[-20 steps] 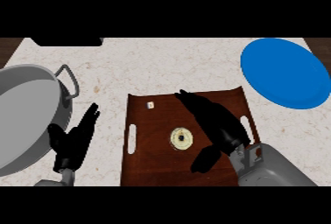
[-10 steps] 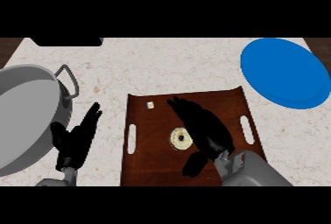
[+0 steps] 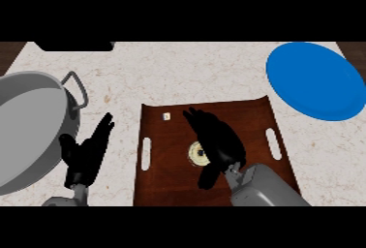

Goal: Pick the cupcake from the tray and place it in the plate

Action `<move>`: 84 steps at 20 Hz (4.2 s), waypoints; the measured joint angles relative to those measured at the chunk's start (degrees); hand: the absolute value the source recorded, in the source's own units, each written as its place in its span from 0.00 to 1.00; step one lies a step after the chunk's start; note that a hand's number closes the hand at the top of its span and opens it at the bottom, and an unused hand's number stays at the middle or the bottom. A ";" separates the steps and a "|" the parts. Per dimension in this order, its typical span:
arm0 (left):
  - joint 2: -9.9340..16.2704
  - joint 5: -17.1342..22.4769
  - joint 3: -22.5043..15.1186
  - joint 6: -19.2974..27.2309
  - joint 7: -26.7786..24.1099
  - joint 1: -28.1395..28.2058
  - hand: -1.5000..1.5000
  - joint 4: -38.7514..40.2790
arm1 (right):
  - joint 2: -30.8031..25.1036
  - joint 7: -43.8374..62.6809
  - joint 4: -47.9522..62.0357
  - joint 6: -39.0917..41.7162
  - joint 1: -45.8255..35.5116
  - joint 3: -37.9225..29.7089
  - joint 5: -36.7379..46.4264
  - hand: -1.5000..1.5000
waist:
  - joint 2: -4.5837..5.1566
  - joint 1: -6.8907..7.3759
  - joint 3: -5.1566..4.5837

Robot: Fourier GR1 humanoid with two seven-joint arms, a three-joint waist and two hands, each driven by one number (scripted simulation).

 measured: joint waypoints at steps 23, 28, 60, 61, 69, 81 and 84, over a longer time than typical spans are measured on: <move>-0.31 -0.89 3.18 -3.52 0.92 2.01 0.50 -1.95 | 0.79 -12.26 2.79 -2.79 4.37 -1.00 13.92 1.00 | -0.19 -0.45 -0.05; -0.33 -1.32 3.46 -2.86 1.85 3.04 0.50 -3.36 | -2.95 -11.11 -10.02 -8.92 15.29 -0.02 16.58 1.00 | -0.26 -1.18 -0.08; -3.02 -3.88 2.97 -3.41 1.71 0.51 0.50 -1.60 | -10.66 -39.47 9.94 -34.32 5.41 -49.20 -12.47 1.00 | 0.42 1.04 0.07; -3.18 -3.97 2.87 -3.21 2.28 0.35 0.50 -1.89 | -11.66 -41.53 13.57 -34.12 3.60 -50.60 -13.43 1.00 | 0.46 1.15 0.06; -4.02 -4.80 2.42 -3.45 1.32 -0.45 0.50 -1.25 | -17.60 -56.48 41.22 -34.44 -10.31 -58.23 -16.95 1.00 | 0.91 2.27 0.11; -4.21 -5.00 1.75 -4.49 2.68 -2.14 0.50 -1.83 | -25.09 -56.10 66.04 -25.83 -19.35 -55.76 -10.93 0.00 | 2.15 4.90 0.20; -4.35 -4.86 1.87 -4.81 2.04 -2.07 0.50 -1.49 | -24.79 -59.69 68.52 -22.91 -20.52 -57.38 -12.71 0.00 | 2.16 4.72 0.27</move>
